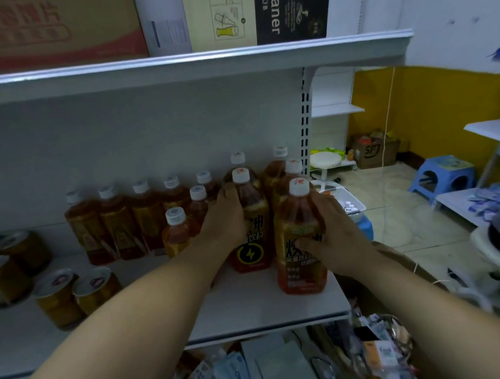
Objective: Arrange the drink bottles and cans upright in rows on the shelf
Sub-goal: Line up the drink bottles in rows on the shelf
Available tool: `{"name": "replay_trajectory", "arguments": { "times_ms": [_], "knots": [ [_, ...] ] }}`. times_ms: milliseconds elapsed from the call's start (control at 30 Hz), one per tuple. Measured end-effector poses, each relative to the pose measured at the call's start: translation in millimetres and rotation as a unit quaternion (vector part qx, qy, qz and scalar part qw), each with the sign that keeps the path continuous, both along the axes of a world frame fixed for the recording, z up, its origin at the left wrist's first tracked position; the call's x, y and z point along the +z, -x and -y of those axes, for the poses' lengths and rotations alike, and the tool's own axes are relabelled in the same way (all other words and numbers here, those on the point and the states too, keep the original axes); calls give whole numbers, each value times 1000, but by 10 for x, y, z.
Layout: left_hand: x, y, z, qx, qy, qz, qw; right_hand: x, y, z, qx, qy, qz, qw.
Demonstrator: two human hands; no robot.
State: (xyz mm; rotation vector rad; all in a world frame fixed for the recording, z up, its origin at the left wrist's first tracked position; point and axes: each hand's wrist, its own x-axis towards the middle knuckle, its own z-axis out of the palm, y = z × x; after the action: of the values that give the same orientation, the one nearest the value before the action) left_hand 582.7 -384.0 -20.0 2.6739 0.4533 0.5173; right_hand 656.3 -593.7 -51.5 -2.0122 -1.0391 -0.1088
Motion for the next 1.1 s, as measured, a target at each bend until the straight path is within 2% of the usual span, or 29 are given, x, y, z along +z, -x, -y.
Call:
{"name": "replay_trajectory", "arguments": {
  "times_ms": [167,300,367,467,533,600,667,700,767,833,933,1033,1100],
  "knots": [
    [46,-32,18,17,-10,-28,999,-2,-13,26,15,8,-48,999],
    [230,126,-1,1,-83,-75,994,51,91,14,28,-2,-87,996],
    [338,277,-13,-16,-101,-58,993,57,154,21,12,-18,-90,996],
    [378,589,-137,-14,-161,25,987,34,241,-6,-10,-21,-98,995],
    [321,850,-280,15,-115,116,986,20,305,-57,-13,-15,-96,995],
    [219,1064,-409,50,13,174,983,22,386,-131,2,-21,-101,995],
    [91,1187,-476,27,182,153,971,31,483,-229,16,-20,-103,994],
    [12,1218,-475,-5,267,137,954,35,528,-285,22,-17,-99,995],
    [-161,1248,-465,-55,375,89,921,50,601,-397,36,-15,-95,995],
    [-294,1226,-496,-69,366,84,924,62,623,-495,42,-16,-98,994],
    [-351,1185,-541,-52,307,129,942,51,592,-584,33,-14,-105,994],
    [-386,1137,-532,-39,242,75,967,36,549,-647,36,-14,-104,994],
    [-400,1091,-495,-41,228,75,970,27,521,-658,36,-8,-105,994]
  ]
}}
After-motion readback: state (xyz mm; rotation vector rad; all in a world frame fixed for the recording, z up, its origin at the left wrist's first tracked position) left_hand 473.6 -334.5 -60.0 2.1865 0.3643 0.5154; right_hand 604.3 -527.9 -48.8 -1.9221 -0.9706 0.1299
